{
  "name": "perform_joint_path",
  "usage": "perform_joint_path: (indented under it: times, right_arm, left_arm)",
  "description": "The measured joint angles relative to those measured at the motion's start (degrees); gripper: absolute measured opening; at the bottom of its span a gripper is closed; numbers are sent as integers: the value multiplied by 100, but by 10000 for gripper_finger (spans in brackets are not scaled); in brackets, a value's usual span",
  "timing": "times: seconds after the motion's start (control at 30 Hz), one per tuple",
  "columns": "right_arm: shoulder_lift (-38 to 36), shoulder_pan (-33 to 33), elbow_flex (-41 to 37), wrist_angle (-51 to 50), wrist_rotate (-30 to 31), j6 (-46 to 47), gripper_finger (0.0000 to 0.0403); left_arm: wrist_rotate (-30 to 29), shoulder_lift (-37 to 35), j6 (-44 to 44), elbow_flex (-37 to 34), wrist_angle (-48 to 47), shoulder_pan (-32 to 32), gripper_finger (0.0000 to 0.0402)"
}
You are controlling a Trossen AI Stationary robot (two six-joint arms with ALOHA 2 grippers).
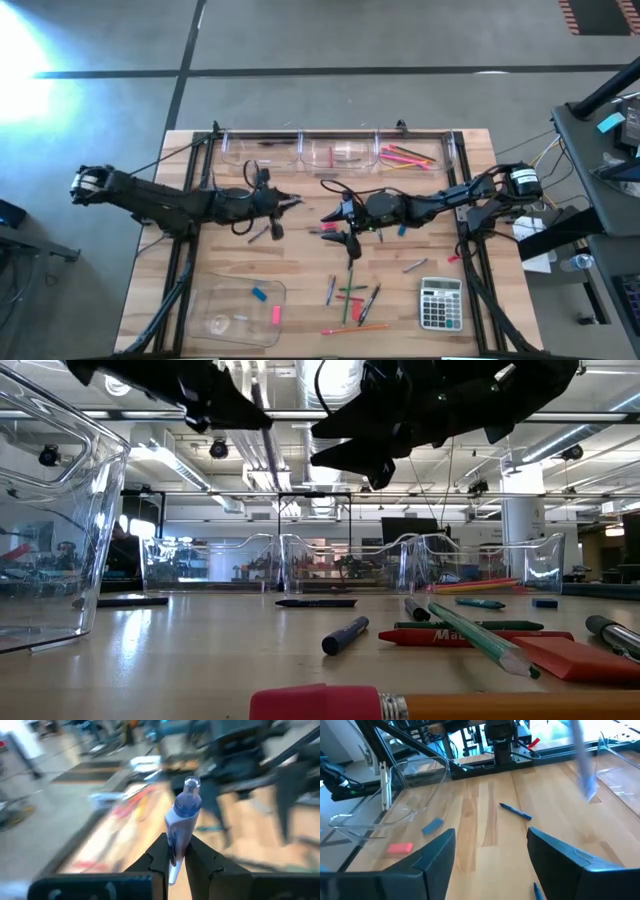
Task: Sort crayons/erasers/pens/pencils in bins
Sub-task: Put the gray pen into the top left transparent bin
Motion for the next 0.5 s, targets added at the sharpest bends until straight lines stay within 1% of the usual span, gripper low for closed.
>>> perform_joint_path:
  times: [0.1,0.2,0.33,0.4,0.5]
  right_arm:
    - [0,0,0,-51,1,0,236]
    - [0,0,0,-35,2,-6,234]
    - [0,0,0,-34,11,-28,228]
    - [0,0,0,-30,52,-31,226]
    - [0,0,0,-41,201,-50,226]
  left_arm:
    - [-332,-324,11,292,-989,238,22]
    - [-340,-481,-7,612,-1924,653,22]
    - [-321,-485,27,1100,-3063,1430,22]
    - [-248,-394,113,1350,-3629,1906,22]
    - [206,-122,295,1661,-4253,2649,22]
